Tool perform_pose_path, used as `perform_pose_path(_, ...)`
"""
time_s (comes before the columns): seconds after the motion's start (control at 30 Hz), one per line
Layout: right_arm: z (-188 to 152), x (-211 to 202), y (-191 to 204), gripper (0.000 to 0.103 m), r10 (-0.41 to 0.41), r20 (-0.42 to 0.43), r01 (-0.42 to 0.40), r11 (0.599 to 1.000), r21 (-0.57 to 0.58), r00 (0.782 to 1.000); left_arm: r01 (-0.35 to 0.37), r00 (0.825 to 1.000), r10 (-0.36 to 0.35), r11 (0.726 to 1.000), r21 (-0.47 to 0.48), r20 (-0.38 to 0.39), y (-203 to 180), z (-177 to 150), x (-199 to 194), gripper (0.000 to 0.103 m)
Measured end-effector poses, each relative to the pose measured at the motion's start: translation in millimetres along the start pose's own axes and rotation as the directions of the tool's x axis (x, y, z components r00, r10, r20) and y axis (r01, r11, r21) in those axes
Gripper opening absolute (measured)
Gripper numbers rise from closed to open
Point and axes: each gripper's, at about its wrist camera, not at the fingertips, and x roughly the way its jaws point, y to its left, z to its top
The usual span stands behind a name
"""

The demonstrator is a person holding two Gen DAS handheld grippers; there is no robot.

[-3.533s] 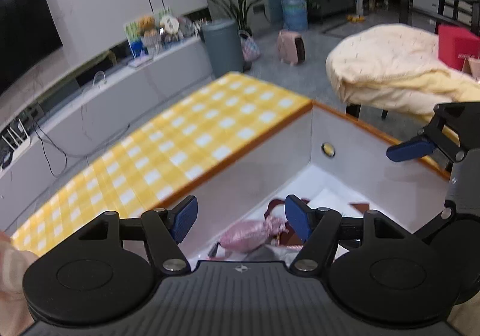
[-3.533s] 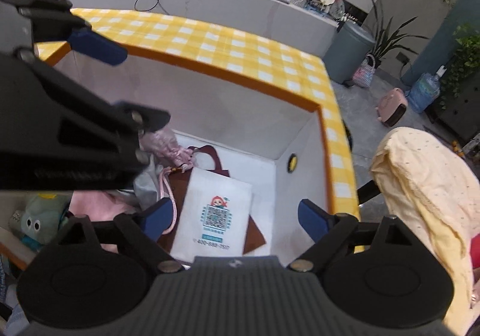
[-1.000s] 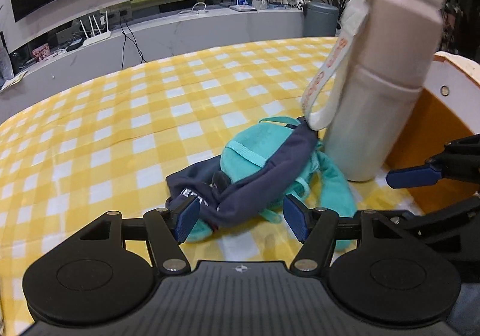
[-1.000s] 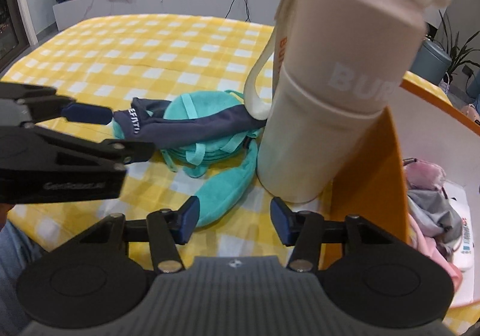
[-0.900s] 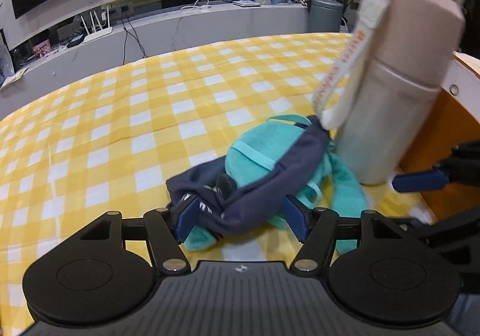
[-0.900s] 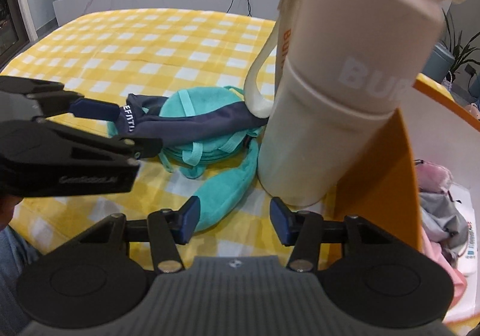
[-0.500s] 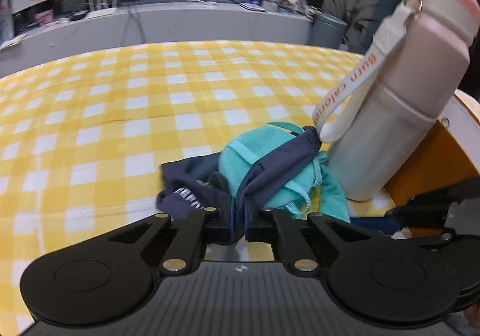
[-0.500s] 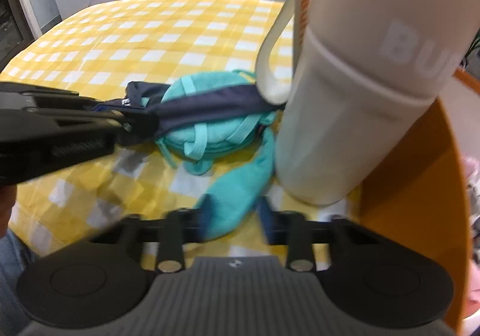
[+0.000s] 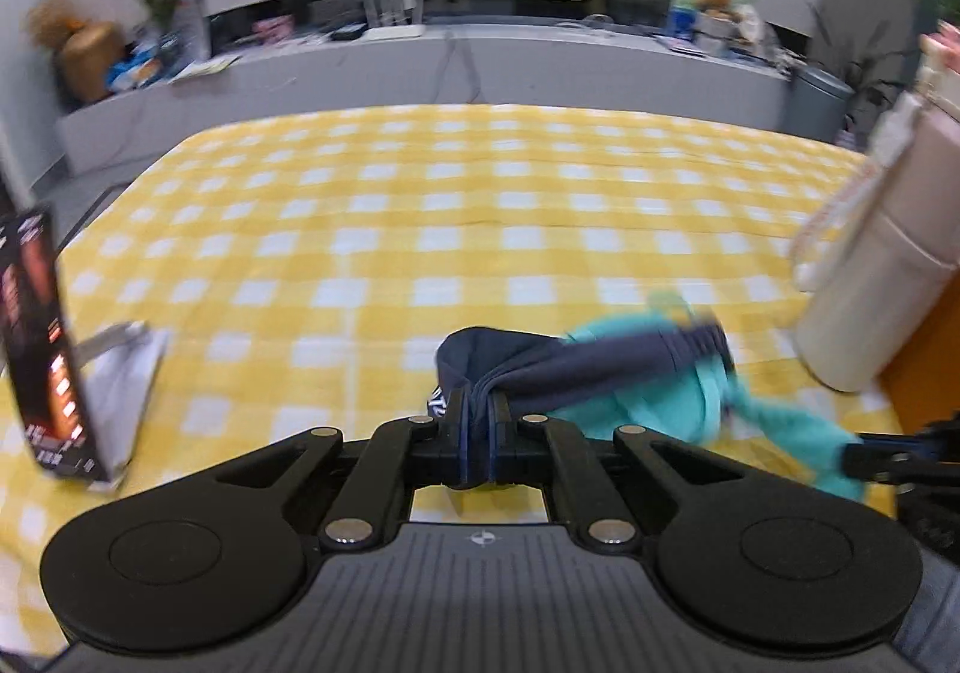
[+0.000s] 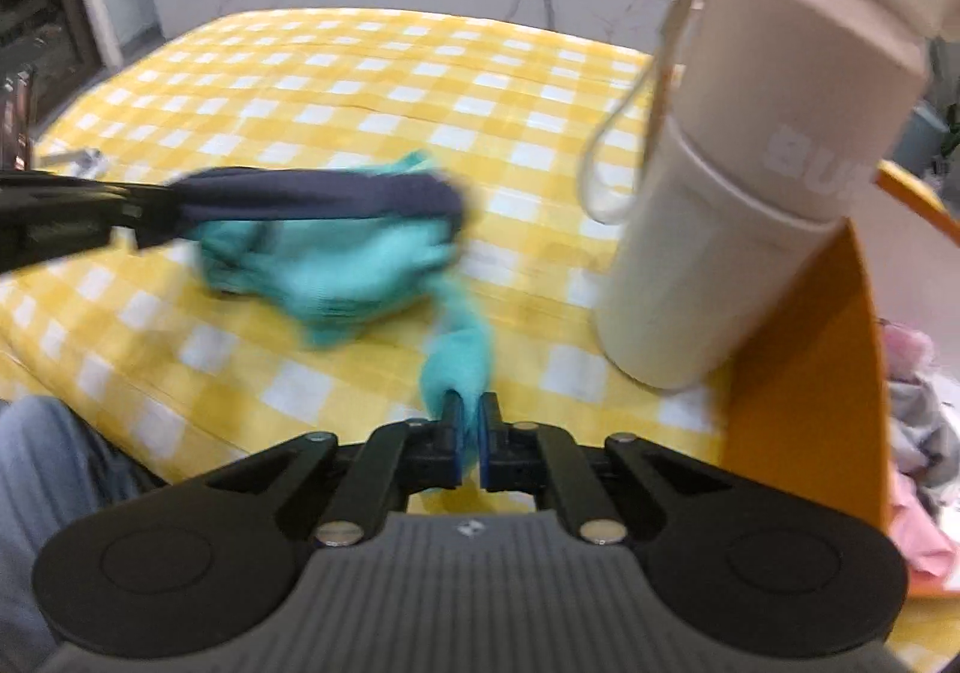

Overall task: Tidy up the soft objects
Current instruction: 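Grasp the navy strap with the left gripper while the right gripper grasps the teal strap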

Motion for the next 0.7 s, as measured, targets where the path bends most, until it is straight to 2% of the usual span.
perform_pose_path(0.17, -2, 4, -22, 0.0, -0.088, -0.038, 0.091, 0.993, 0.073, 0.995, -0.056, 0.998, 0.057, 0.997, -0.057, 0.03, 24, 6, -4, 0.006)
perform_pose_path(0.3, 7, 2, -26, 0.0, -0.154, -0.007, 0.154, 0.985, 0.083, 0.988, -0.098, 0.993, 0.101, 0.994, -0.053, 0.062, 33, 14, -6, 0.006)
perform_pose_path(0.4, 18, 3, -27, 0.0, -0.211, 0.03, 0.208, 0.975, 0.081, 0.977, -0.126, 0.991, 0.129, 0.99, -0.057, 0.046, 36, 12, -7, 0.006)
perform_pose_path(0.47, 24, 4, -30, 0.0, -0.211, 0.034, 0.207, 0.974, 0.091, 0.977, -0.09, 0.995, 0.092, 0.995, -0.049, 0.03, 35, 8, -4, 0.006)
perform_pose_path(0.53, 26, 5, -29, 0.001, -0.216, 0.033, 0.212, 0.973, 0.094, 0.976, -0.025, 0.999, 0.026, 0.999, -0.041, 0.031, 31, 4, -3, 0.006)
perform_pose_path(0.57, 26, 4, -28, 0.001, -0.194, 0.038, 0.189, 0.976, 0.108, 0.98, 0.023, 0.999, -0.022, 0.999, -0.04, 0.033, 30, 1, -3, 0.006)
perform_pose_path(0.63, 27, 6, -28, 0.003, -0.094, 0.051, 0.085, 0.984, 0.156, 0.994, 0.12, 0.993, -0.119, 0.992, -0.039, 0.029, 24, 1, 2, 0.006)
perform_pose_path(0.7, 29, 7, -27, 0.008, -0.016, 0.06, 0.004, 0.982, 0.19, 0.998, 0.182, 0.983, -0.182, 0.983, -0.003, 0.027, 14, 4, 7, 0.006)
